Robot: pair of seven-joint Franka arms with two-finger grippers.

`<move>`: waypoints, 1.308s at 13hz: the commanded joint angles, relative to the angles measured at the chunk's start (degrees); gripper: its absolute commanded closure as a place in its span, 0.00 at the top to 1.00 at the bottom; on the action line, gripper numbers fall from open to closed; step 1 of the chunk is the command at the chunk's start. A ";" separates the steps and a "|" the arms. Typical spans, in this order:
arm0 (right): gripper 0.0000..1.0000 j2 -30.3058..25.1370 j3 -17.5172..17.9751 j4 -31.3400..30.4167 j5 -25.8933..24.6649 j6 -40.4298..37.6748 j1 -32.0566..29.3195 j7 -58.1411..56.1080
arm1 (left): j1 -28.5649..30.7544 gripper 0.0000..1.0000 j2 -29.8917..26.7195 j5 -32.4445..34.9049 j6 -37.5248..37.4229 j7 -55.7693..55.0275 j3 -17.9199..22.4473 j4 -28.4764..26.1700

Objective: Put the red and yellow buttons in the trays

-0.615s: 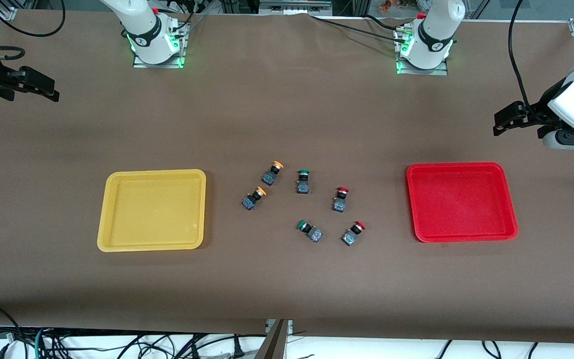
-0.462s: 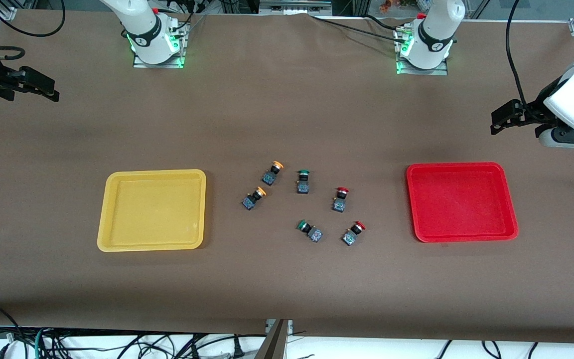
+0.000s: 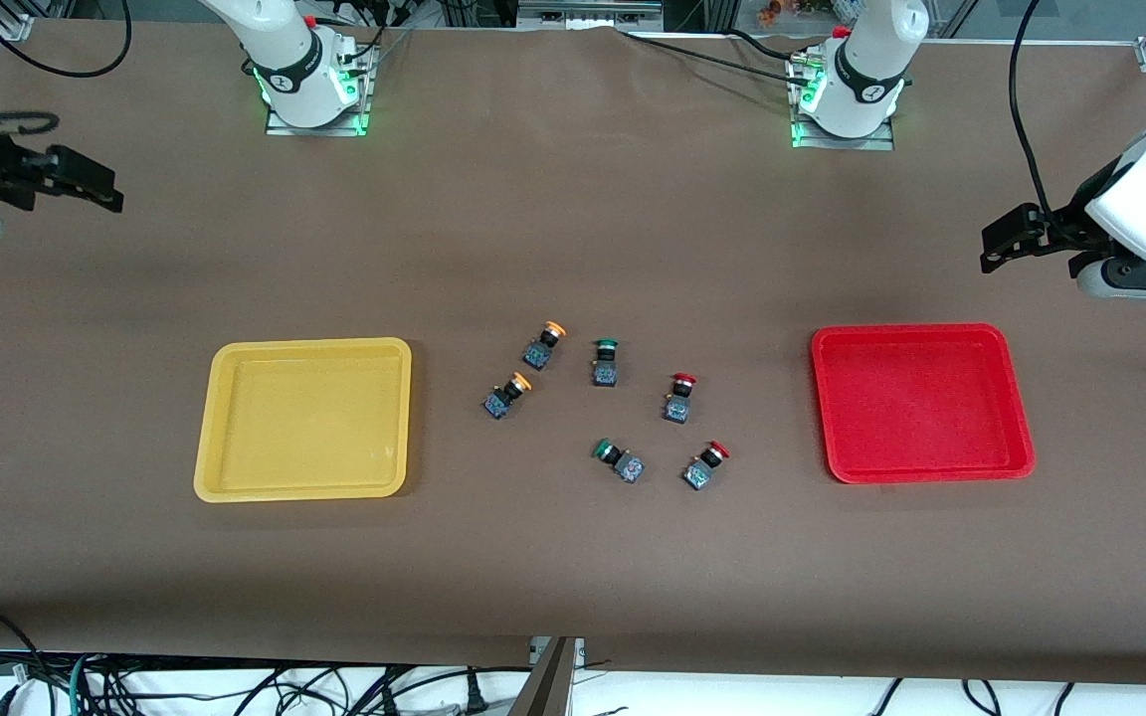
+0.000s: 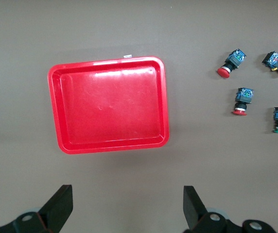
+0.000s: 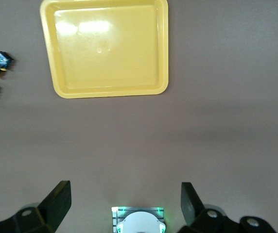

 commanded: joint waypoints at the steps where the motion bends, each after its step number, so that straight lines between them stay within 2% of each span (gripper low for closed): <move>1: 1.00 8.07 0.43 1.15 -2.36 3.77 -0.41 -1.78 | -1.11 1.00 -0.79 0.44 0.78 0.52 0.49 -1.01; 3: 1.00 14.31 1.30 1.06 -0.71 10.07 2.55 3.44 | -2.08 1.00 1.84 0.27 0.60 0.52 0.14 -0.84; 6: 1.00 21.96 1.57 1.06 2.36 21.85 8.17 20.83 | -5.49 1.00 12.26 -0.44 2.95 0.70 -1.44 -0.06; 8: 1.00 27.23 1.57 1.15 4.48 30.37 12.66 34.95 | -6.03 1.00 21.66 -0.70 10.32 4.01 -1.45 8.78; 11: 1.00 32.43 1.57 1.24 5.72 42.07 18.29 51.86 | -10.49 1.00 35.47 -1.40 22.97 8.25 -3.38 17.16; 12: 1.00 33.84 1.57 1.24 5.63 44.02 20.22 55.99 | -12.95 1.00 38.38 -1.31 27.10 7.47 -3.29 17.87; 15: 1.00 37.71 1.57 1.33 5.89 52.70 23.74 64.71 | -14.46 1.00 45.69 -0.88 40.46 8.08 -3.29 17.00; 17: 1.00 40.08 1.57 1.41 5.89 57.20 25.59 67.89 | -17.53 1.00 47.72 0.52 43.57 7.73 -2.95 15.25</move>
